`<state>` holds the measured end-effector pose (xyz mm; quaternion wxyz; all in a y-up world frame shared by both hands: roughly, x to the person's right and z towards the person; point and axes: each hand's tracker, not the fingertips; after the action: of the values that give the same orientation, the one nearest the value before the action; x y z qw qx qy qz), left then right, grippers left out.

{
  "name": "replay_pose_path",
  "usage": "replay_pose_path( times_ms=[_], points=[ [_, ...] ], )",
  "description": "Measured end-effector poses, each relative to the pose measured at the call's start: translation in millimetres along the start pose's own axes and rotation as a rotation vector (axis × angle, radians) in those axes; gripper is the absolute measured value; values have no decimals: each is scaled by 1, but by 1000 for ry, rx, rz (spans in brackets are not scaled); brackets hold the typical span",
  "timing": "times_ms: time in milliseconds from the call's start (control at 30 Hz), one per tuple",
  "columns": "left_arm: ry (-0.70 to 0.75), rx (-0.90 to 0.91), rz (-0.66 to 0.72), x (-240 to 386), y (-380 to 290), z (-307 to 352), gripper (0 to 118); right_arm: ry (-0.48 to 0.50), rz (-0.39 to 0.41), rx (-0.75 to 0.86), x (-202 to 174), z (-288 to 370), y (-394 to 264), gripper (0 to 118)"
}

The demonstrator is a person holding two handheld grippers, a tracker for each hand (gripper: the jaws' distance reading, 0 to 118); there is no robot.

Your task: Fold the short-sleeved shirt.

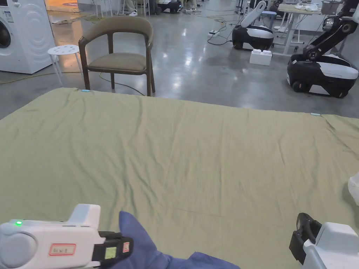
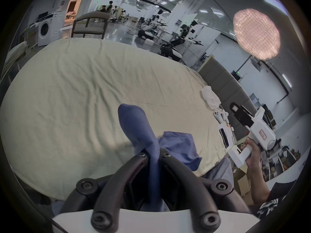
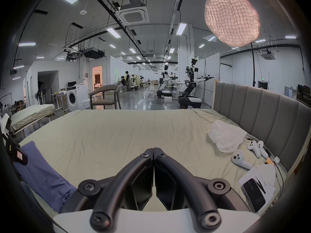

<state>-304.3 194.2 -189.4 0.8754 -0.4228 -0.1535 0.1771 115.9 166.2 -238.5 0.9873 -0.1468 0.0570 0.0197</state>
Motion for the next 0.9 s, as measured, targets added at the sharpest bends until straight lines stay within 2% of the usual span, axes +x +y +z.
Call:
replay_pose_path(
  times_ms=[167,400,800,833,900],
  points=[
    [-76,-33,-50,35,-8,-28,7,-3,-1,-8,2,2,-3,0],
    [-102,-89,-76,85,-26,-92,7,-15,-9,-18,7,5,-7,0],
    [-9,-245,-148,139,-67,-203,7,-39,-18,-27,19,11,-11,0],
    [0,-252,-131,139,-68,-205,8,-42,-19,-28,20,11,-11,0],
    [-19,-246,-78,134,-68,-204,18,-44,-22,-31,22,12,-13,0]
  ],
)
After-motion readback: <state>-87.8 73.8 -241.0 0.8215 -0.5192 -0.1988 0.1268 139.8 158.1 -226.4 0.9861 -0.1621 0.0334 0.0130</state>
